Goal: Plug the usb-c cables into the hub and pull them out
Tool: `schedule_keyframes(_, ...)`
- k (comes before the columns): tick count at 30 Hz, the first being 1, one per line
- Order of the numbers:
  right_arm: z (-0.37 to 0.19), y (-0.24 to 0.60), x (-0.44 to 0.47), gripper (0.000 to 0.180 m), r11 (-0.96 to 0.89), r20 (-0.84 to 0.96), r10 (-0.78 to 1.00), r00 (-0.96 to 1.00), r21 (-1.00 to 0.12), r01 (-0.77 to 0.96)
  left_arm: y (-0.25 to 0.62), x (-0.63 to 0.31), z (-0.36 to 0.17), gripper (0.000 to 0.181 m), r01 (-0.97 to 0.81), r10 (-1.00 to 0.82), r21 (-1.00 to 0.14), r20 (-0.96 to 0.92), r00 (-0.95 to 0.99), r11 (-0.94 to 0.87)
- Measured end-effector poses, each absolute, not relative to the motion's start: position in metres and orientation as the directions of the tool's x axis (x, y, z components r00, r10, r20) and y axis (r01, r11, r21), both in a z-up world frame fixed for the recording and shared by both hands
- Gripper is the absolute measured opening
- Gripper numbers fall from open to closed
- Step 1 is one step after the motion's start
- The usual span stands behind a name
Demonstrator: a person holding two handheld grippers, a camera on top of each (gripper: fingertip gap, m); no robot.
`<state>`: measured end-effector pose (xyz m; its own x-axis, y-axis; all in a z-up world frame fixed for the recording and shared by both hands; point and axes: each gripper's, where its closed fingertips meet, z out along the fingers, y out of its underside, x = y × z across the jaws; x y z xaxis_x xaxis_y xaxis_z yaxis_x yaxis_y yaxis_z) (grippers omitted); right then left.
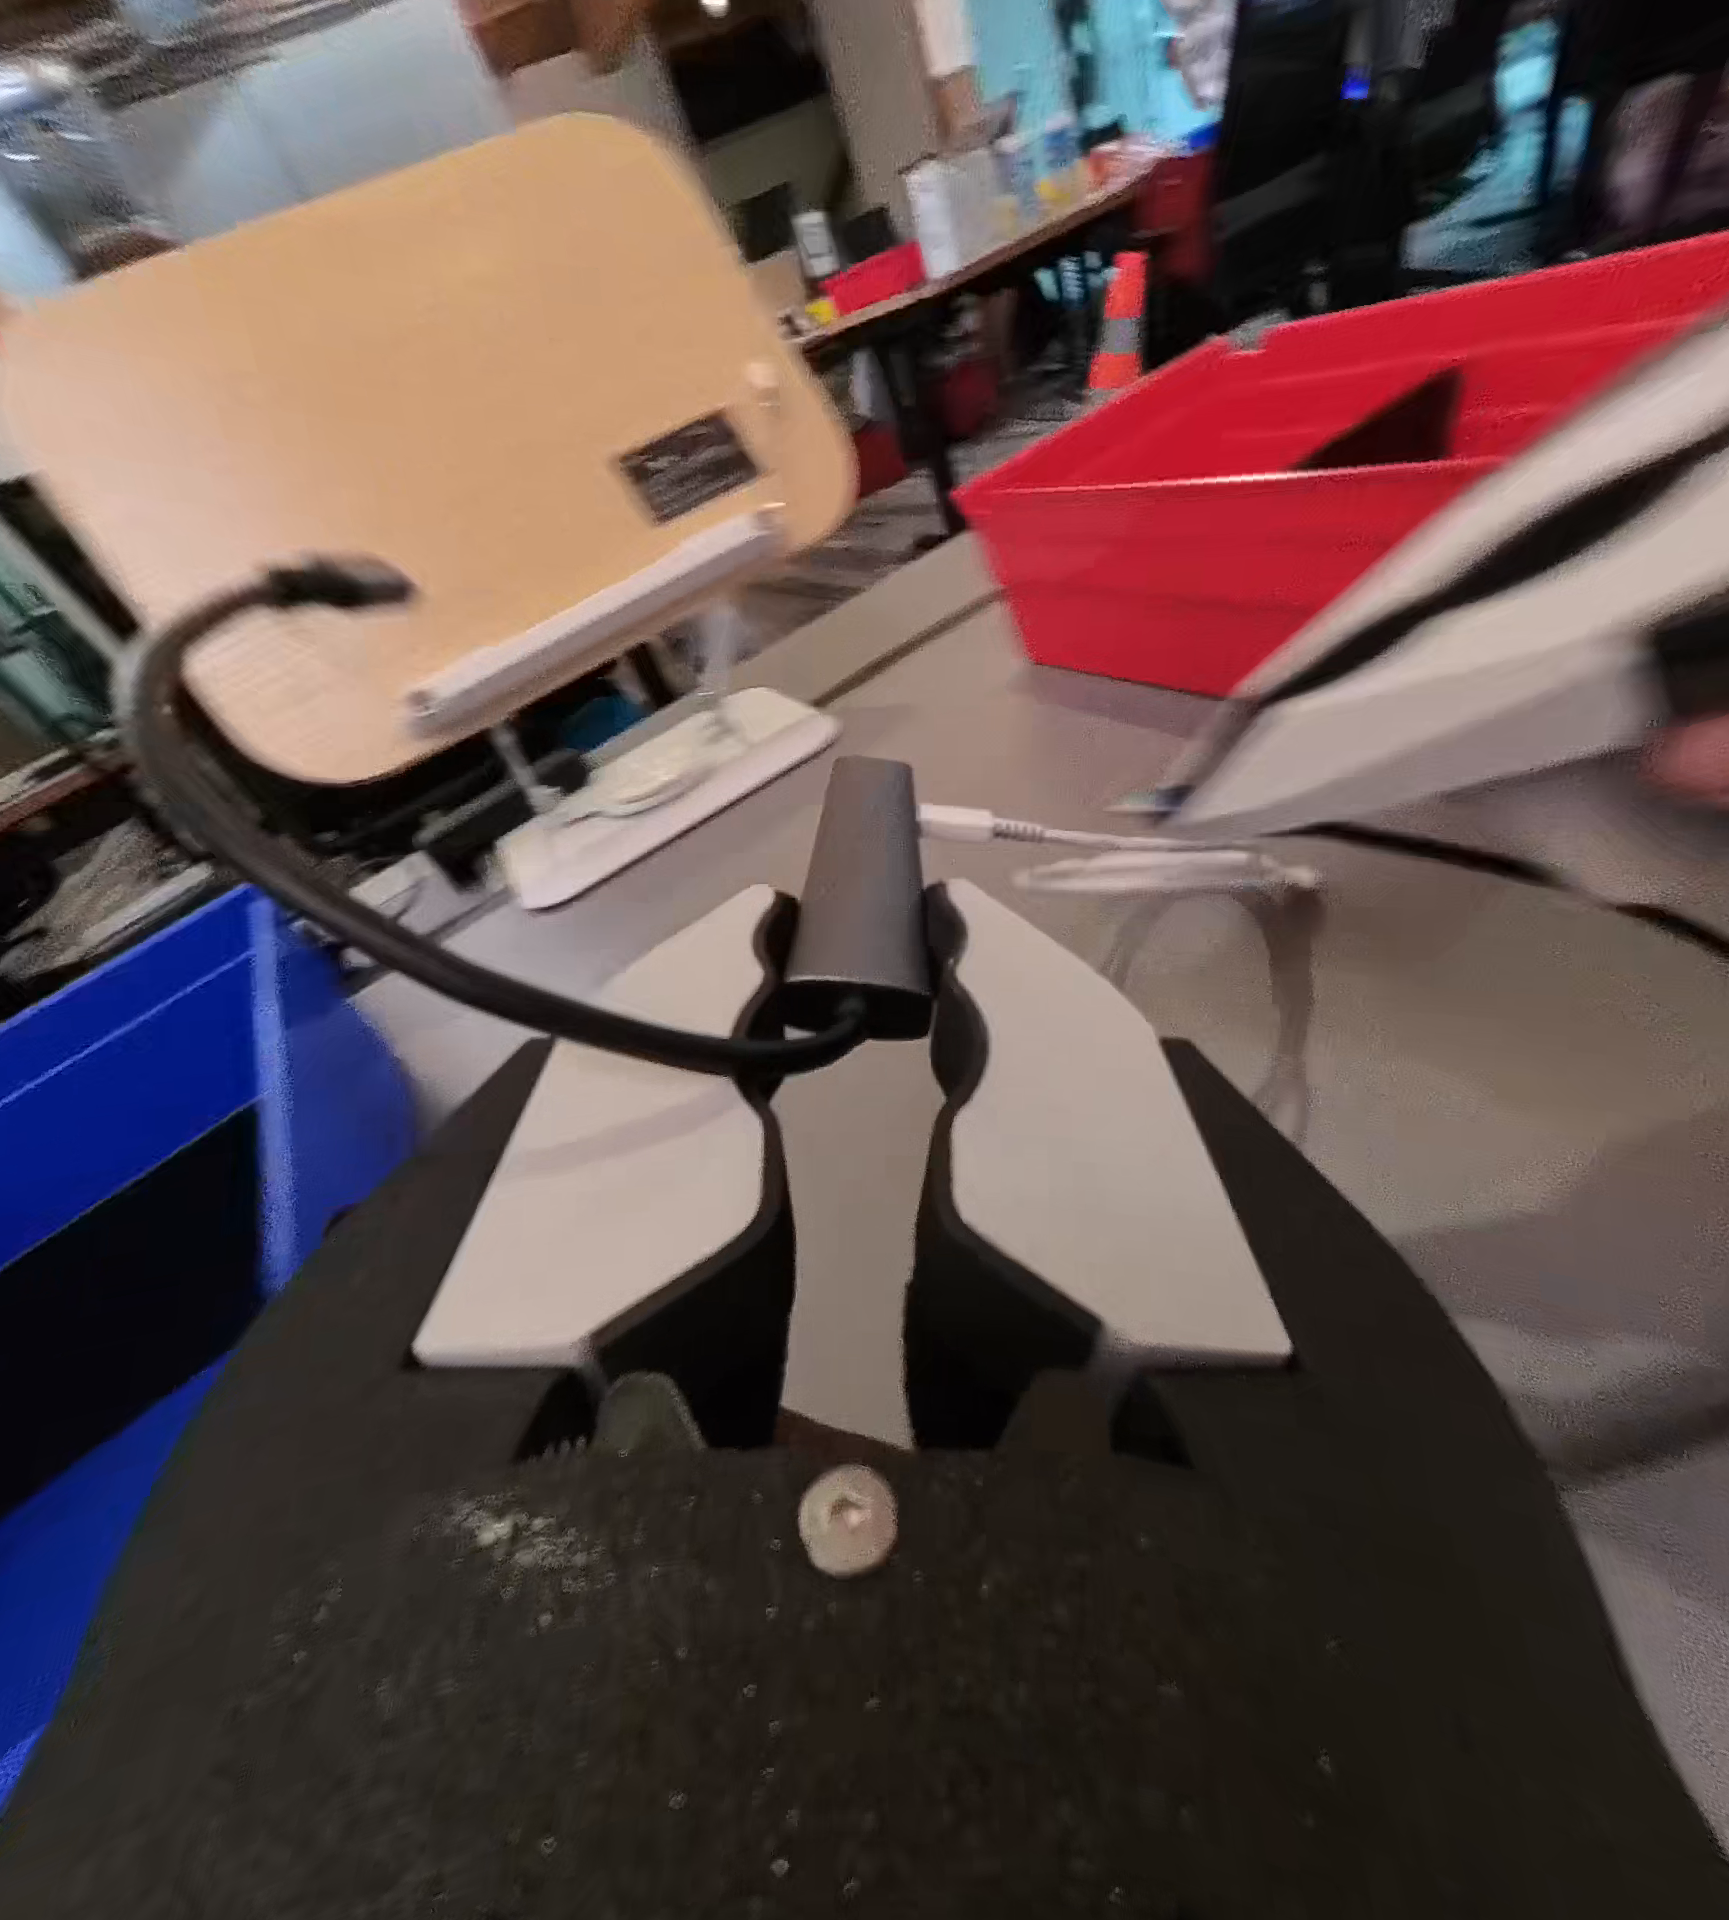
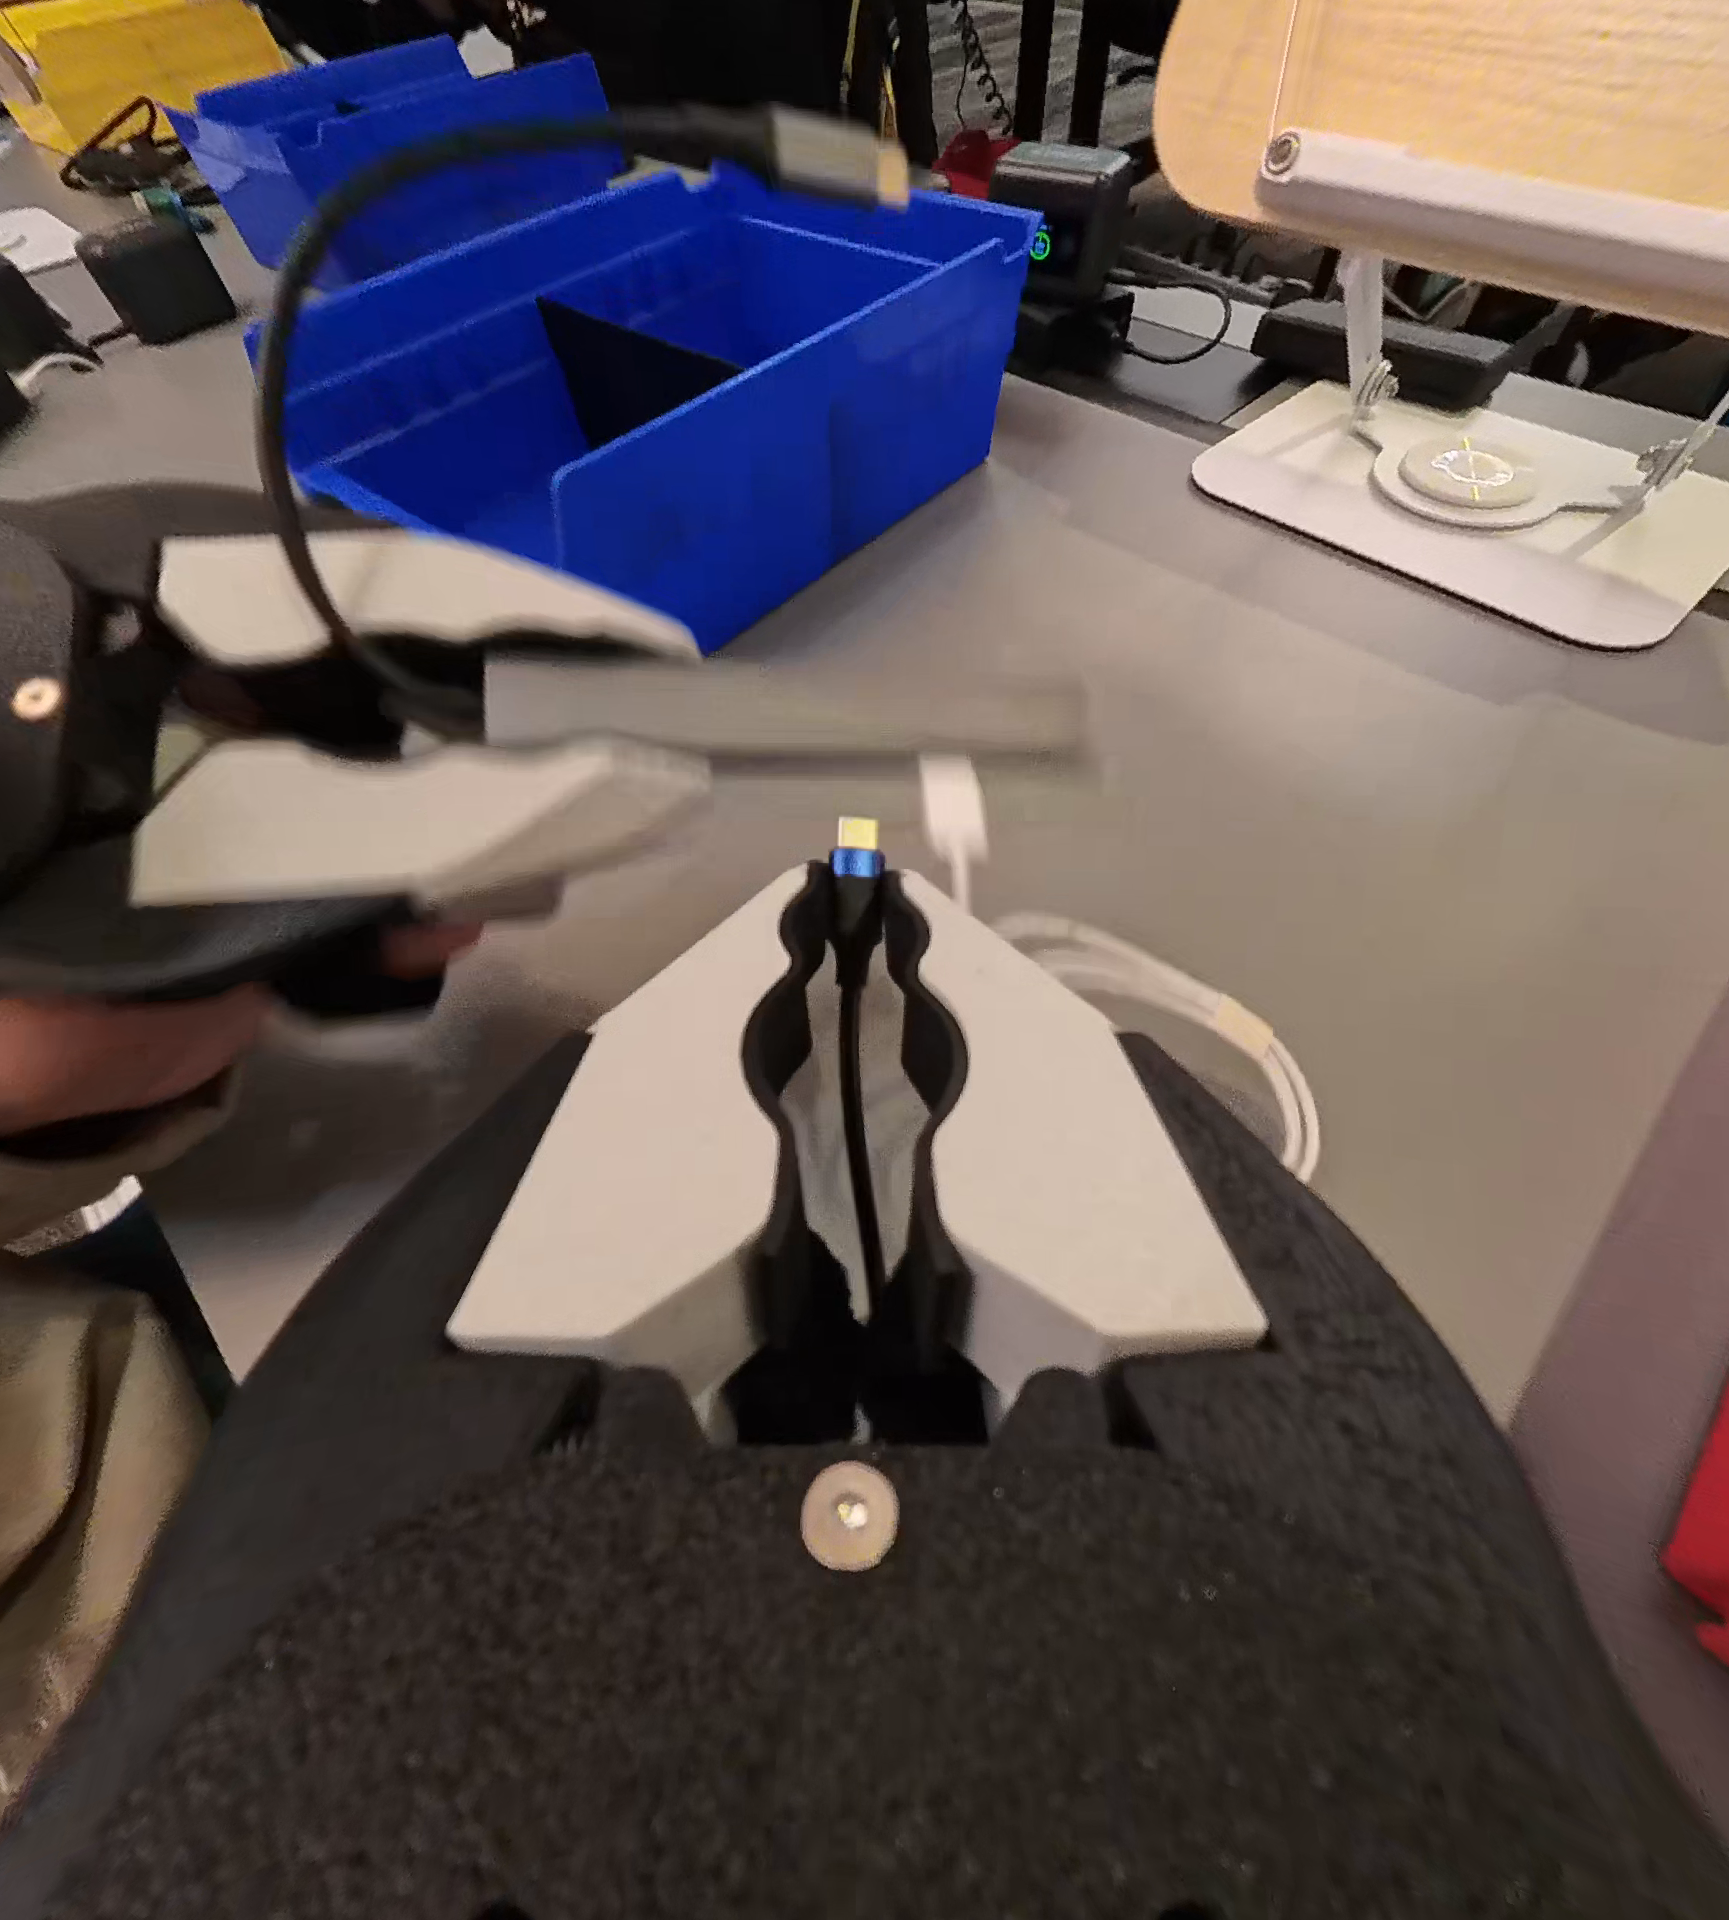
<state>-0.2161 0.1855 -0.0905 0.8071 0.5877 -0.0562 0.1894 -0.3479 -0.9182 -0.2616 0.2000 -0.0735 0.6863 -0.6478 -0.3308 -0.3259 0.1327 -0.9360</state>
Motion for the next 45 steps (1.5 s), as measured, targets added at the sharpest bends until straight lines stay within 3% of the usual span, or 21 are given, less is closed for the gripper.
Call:
schedule_keyframes(1,-0.089,0.185,-0.213,0.01,-0.344,-0.069,0.581,0.811,-0.924,0.168,0.217,-0.28,-0.071,0.023,-0.313,-0.601,-0.945,-0.306,0.738,0.096)
schedule_keyframes(4,-0.09,0.183,-0.204,0.01,-0.358,-0.13,0.579,0.805,-0.927,0.108,0.241,-0.313,-0.063,0.023,-0.173,-0.599,-0.985,-0.15,0.787,0.018)
schedule_keyframes(10,-0.078,0.18,-0.205,0.01,-0.328,-0.109,0.667,0.737,-0.931,0.159,0.232,-0.306,-0.076,0.023,-0.232,-0.643,-0.973,-0.185,0.743,0.012)
schedule_keyframes(13,-0.076,0.171,-0.203,0.01,-0.335,-0.087,0.764,0.639,-0.9,0.278,0.232,-0.3,-0.086,0.023,-0.263,-0.657,-0.965,-0.196,0.728,-0.003)
schedule_keyframes(17,-0.042,0.179,-0.167,0.01,-0.248,0.011,0.739,0.674,-0.925,0.287,0.232,-0.294,-0.097,0.023,-0.236,-0.688,-0.969,-0.123,0.715,-0.072)
schedule_keyframes(22,0.054,0.175,-0.106,0.01,-0.067,0.091,0.628,0.773,-0.983,0.17,0.231,-0.292,-0.098,0.023,-0.239,-0.701,-0.968,-0.118,0.703,-0.077)
schedule_keyframes(25,0.099,0.176,-0.063,0.01,0.053,0.187,0.497,0.848,-0.981,0.185,0.229,-0.288,-0.1,0.023,-0.247,-0.716,-0.966,-0.12,0.688,-0.076)
schedule_keyframes(31,0.131,0.186,0.008,0.01,0.109,0.187,0.357,0.915,-0.981,0.158,0.225,-0.286,-0.101,0.023,-0.266,-0.729,-0.961,-0.132,0.671,-0.071)
schedule_keyframes(35,0.109,0.209,0.057,0.01,0.085,0.167,0.258,0.952,-0.985,0.15,0.224,-0.285,-0.101,0.023,-0.262,-0.735,-0.963,-0.13,0.666,-0.066)
schedule_keyframes(39,0.04,0.246,0.066,0.01,-0.082,0.011,0.355,0.935,-0.996,0.043,0.222,-0.283,-0.102,0.023,-0.264,-0.742,-0.962,-0.126,0.659,-0.071)
schedule_keyframes(42,-0.012,0.269,0.075,0.01,-0.205,0.083,0.333,0.939,-0.966,0.158,0.221,-0.282,-0.101,0.023,-0.266,-0.744,-0.962,-0.133,0.655,-0.062)
schedule_keyframes(45,-0.061,0.276,0.061,0.01,-0.346,0.146,0.424,0.894,-0.886,0.309,0.22,-0.281,-0.102,0.023,-0.276,-0.746,-0.96,-0.145,0.65,-0.054)
